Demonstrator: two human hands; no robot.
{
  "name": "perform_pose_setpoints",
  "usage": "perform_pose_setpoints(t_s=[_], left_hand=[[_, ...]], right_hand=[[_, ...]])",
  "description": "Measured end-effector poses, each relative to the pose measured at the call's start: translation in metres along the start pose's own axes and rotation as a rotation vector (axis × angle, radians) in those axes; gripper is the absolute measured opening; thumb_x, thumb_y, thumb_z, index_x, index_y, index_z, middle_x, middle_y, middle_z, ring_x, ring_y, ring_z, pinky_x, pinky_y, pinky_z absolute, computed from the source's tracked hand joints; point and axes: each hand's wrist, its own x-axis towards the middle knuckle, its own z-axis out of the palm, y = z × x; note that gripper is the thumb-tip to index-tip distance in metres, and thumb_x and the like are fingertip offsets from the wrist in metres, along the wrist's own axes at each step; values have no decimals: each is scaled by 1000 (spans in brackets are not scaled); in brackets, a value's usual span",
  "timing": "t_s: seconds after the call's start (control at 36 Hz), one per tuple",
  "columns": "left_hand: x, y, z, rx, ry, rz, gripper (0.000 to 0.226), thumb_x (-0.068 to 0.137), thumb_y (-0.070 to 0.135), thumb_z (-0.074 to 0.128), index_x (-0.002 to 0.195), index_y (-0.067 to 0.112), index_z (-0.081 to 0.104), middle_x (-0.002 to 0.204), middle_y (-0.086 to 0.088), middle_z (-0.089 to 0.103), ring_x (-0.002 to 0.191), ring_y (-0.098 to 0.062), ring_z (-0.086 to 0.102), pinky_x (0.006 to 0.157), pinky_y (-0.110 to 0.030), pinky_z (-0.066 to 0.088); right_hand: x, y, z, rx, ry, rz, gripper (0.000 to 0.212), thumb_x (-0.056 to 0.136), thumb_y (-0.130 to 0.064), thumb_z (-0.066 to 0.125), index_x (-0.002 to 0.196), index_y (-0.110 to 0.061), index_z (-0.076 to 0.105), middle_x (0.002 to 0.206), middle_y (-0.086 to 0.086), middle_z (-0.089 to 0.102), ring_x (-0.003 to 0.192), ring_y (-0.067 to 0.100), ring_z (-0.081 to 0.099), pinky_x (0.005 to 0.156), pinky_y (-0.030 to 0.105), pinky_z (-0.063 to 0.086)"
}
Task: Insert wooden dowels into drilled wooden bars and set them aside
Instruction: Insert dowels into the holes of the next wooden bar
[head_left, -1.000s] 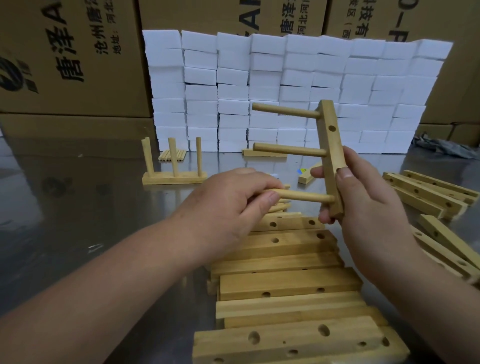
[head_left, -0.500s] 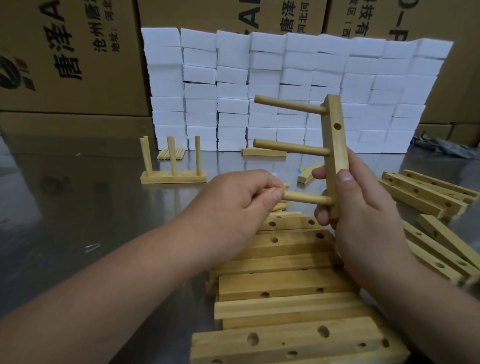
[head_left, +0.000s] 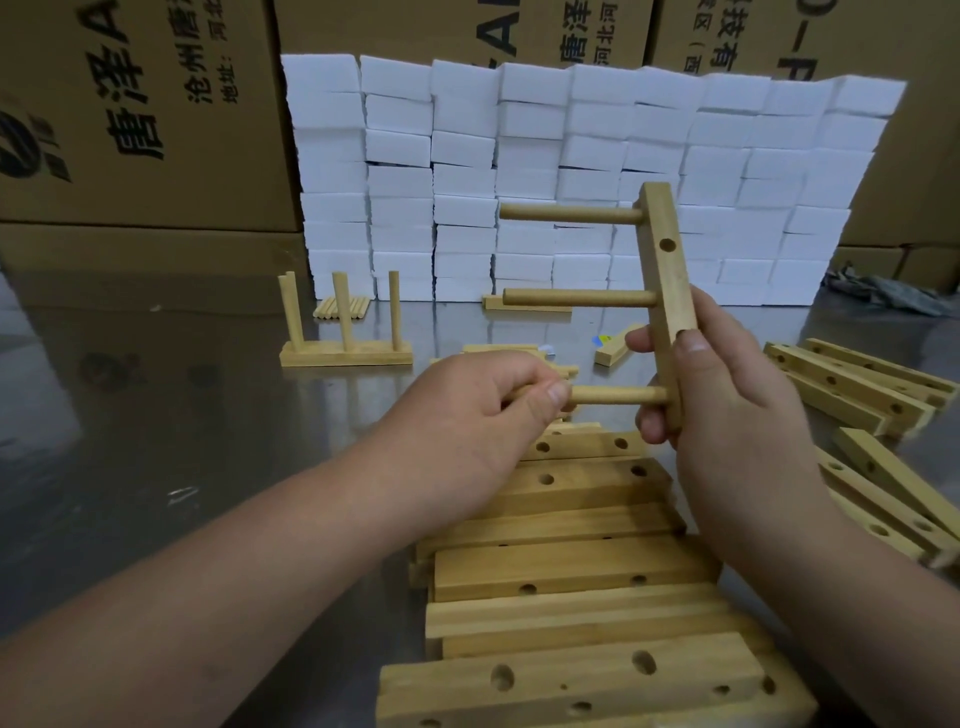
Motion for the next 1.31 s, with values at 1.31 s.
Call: perform_pose_setpoints(t_s=[1.31], left_hand=[[19, -38, -21, -106, 313, -29, 36, 83, 23, 65, 109, 46, 58, 79, 19, 58, 72, 16, 52, 58, 2, 40]], right_hand=[[28, 4, -23, 760, -210, 635, 42, 99, -39, 31, 65, -17, 44, 38, -2, 37, 27, 7, 30, 29, 16, 30]])
